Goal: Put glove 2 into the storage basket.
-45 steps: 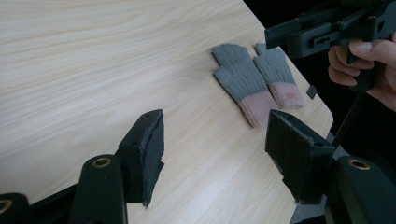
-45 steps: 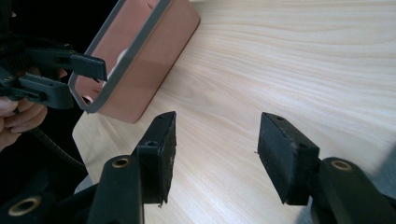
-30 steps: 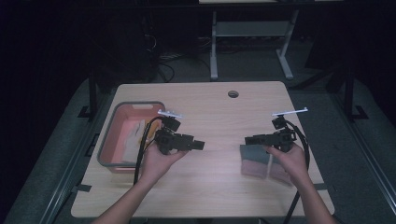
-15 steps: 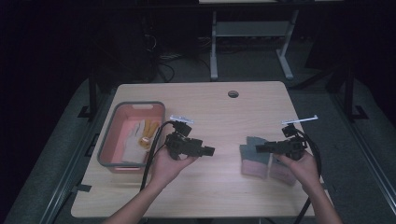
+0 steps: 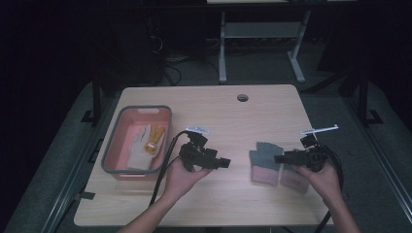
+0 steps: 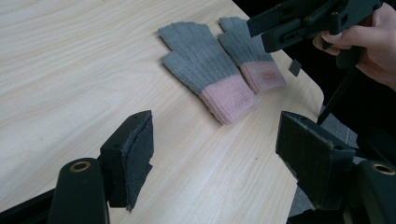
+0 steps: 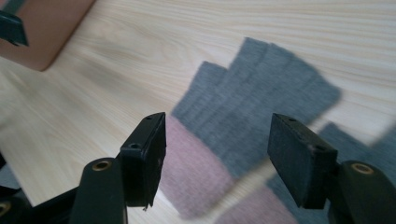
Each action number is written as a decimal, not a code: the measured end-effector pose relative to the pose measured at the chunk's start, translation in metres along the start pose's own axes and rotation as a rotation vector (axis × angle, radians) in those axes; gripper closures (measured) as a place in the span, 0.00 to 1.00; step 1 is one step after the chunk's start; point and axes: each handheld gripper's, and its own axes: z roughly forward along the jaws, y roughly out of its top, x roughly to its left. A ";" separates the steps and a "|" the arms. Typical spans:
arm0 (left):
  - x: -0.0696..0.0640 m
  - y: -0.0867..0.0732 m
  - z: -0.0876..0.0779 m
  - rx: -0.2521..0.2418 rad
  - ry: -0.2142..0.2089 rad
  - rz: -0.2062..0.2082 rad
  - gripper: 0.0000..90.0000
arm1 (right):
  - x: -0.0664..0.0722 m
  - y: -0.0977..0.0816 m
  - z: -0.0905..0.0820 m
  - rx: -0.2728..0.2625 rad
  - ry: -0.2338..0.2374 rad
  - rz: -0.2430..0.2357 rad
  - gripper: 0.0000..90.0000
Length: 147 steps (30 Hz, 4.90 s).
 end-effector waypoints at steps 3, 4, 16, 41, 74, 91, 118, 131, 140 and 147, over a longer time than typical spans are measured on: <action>-0.001 0.000 0.002 -0.002 -0.003 0.001 0.31 | -0.005 -0.005 -0.003 0.005 -0.022 -0.001 0.42; -0.001 -0.001 0.003 -0.003 -0.004 0.001 0.31 | -0.006 -0.006 -0.004 0.006 -0.038 -0.007 0.43; -0.006 -0.004 0.013 -0.008 -0.009 0.020 0.30 | -0.020 -0.026 -0.011 0.051 -0.166 -0.040 0.47; -0.009 -0.037 0.022 -0.015 -0.053 0.061 0.29 | -0.027 -0.050 0.002 0.069 -0.345 -0.062 0.51; -0.006 -0.059 0.024 0.004 -0.053 0.112 0.27 | -0.024 -0.053 -0.003 0.049 -0.301 -0.014 0.87; -0.007 -0.059 0.025 0.003 -0.056 0.107 0.27 | -0.009 -0.042 -0.026 -0.042 -0.255 -0.065 0.88; -0.003 -0.060 0.024 0.000 -0.057 0.092 0.27 | 0.044 0.007 0.037 0.079 -0.188 -0.275 0.85; -0.004 -0.059 0.029 0.004 -0.057 0.080 0.27 | 0.033 0.001 0.046 0.077 -0.196 -0.249 0.80; -0.007 -0.048 0.041 0.006 -0.066 0.067 0.28 | 0.032 -0.001 0.039 0.043 -0.182 -0.198 0.66; -0.010 -0.031 0.055 0.009 -0.055 0.044 0.28 | 0.029 -0.003 0.032 0.020 -0.160 -0.159 0.55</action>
